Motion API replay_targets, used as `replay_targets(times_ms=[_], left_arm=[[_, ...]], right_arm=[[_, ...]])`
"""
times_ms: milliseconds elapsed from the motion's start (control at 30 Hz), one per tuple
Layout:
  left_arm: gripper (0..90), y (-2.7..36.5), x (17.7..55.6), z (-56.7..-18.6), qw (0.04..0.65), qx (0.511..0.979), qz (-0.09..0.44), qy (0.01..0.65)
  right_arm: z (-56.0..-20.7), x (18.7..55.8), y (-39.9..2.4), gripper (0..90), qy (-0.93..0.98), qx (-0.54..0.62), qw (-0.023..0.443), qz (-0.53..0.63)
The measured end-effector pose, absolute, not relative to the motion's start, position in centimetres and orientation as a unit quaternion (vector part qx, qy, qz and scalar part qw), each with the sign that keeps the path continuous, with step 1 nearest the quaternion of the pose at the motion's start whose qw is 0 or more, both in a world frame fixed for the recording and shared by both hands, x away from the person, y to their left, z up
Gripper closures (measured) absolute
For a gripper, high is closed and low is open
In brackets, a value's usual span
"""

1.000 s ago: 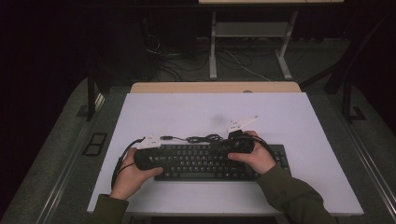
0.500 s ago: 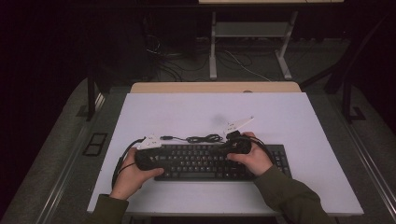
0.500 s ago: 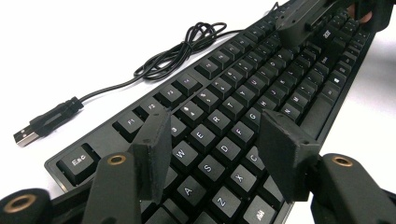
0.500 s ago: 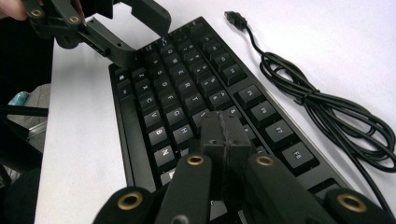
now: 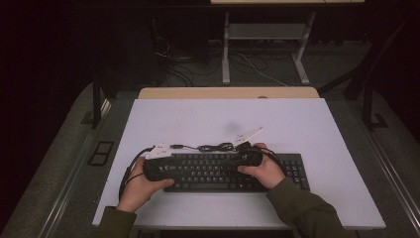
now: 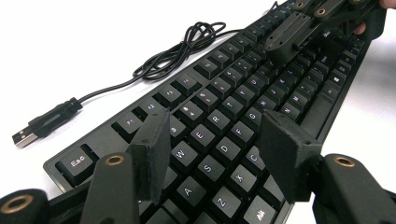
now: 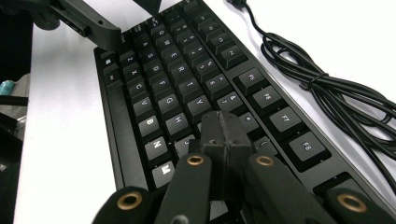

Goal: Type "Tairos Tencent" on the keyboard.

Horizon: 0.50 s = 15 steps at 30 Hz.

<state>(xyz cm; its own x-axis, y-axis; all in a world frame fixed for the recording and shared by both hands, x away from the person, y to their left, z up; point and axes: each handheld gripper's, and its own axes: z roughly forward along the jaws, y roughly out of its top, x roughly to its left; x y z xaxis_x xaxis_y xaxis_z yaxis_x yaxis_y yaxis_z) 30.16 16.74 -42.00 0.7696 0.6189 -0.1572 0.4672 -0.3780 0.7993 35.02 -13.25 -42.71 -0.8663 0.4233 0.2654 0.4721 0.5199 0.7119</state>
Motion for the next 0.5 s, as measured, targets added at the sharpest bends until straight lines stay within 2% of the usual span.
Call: replay_targets(times_ms=[500], left_arm=[[43.1, 16.68, 30.14, -42.01, 0.449, 0.827, 0.082, 0.328]], right_arm=[[-43.2, 35.05, -12.82, 89.4, -0.878, -0.255, 0.022, -0.405]])
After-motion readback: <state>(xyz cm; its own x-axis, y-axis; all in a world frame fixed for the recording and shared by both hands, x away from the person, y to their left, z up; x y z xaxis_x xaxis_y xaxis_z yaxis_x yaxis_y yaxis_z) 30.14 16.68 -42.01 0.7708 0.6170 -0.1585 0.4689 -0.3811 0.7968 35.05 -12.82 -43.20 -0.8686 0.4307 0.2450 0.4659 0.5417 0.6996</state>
